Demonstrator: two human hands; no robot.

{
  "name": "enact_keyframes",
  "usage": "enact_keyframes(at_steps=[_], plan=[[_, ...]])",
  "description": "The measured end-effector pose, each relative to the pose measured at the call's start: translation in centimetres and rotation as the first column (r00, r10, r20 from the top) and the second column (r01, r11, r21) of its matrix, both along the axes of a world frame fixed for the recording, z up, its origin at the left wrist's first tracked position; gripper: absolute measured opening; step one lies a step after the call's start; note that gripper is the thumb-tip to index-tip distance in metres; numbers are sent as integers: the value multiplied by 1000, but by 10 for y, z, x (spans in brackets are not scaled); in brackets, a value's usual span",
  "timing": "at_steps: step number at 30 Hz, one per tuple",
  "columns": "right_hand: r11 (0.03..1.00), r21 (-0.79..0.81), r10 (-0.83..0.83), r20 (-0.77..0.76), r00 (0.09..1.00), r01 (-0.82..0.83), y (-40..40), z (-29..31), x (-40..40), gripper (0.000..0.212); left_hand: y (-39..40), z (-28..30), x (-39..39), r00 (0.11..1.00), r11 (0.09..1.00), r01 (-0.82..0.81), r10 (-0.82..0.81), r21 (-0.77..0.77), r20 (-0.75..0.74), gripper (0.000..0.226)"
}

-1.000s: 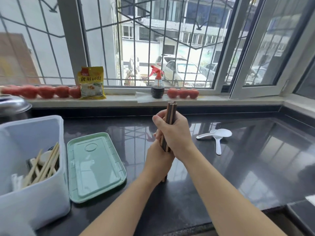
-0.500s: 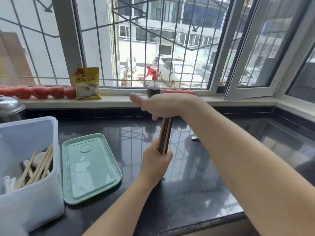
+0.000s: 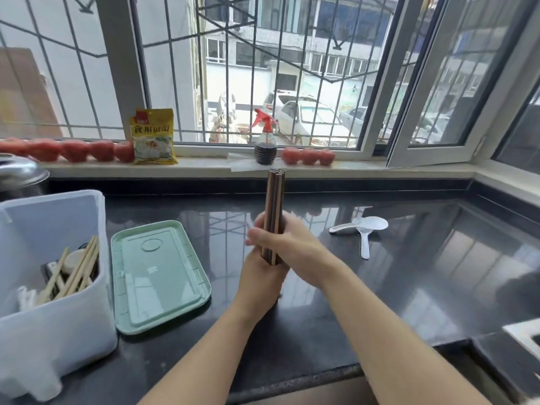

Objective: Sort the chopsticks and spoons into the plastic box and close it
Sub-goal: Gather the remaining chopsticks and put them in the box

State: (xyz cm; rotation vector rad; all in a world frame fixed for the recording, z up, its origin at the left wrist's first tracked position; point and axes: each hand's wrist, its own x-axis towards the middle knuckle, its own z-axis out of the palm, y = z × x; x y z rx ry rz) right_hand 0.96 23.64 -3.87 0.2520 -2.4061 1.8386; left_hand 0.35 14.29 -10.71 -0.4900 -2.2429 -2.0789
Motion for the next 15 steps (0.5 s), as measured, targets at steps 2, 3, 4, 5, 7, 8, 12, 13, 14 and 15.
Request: enact_keyframes(at_steps=[2, 3, 4, 5, 7, 8, 12, 13, 14, 15], plan=[[970, -18, -242, -35, 970, 241, -19, -17, 2, 20, 0, -3, 1, 1000, 999, -1, 1, -32, 5, 15], [956, -48, -291, -36, 956, 289, -23, -18, 3, 22, 0, -4, 0, 1000, 999, -2, 3, -48, 21, 15], [950, -64, -308, -19, 951, 306, -25, -16, 3, 23, 0, -4, -1, 999, 998, -2, 4, -69, 36, 15], [948, -60, -312, 6, 950, 312, -25, -12, 3, 23, -1, -5, -2, 998, 996, 3, 2, -88, 57, 12], [938, -54, -340, 32, 940, 342, -25, -5, 8, 21, -2, -3, 3, 994, 991, 33, -20, -126, 104, 9], [927, -95, -363, 27, 932, 363, -27, -2, 13, 20, -5, 0, 9, 994, 990, 46, -32, -136, 104, 10], [905, -324, -284, 19, 959, 274, -55, 35, 35, 22, -48, 30, 51, 991, 987, -18, -4, -160, -134, 28], [913, -349, -220, 8, 975, 209, -71, 50, 39, 23, -69, 41, 60, 983, 981, -58, 24, -183, -181, 33], [915, -373, -168, -13, 986, 151, -84, 66, 43, 25, -85, 56, 68, 976, 977, -84, 42, -195, -214, 34], [908, -411, -106, -27, 994, 86, -108, 80, 45, 24, -111, 71, 74, 971, 973, -114, 66, -198, -231, 31]])
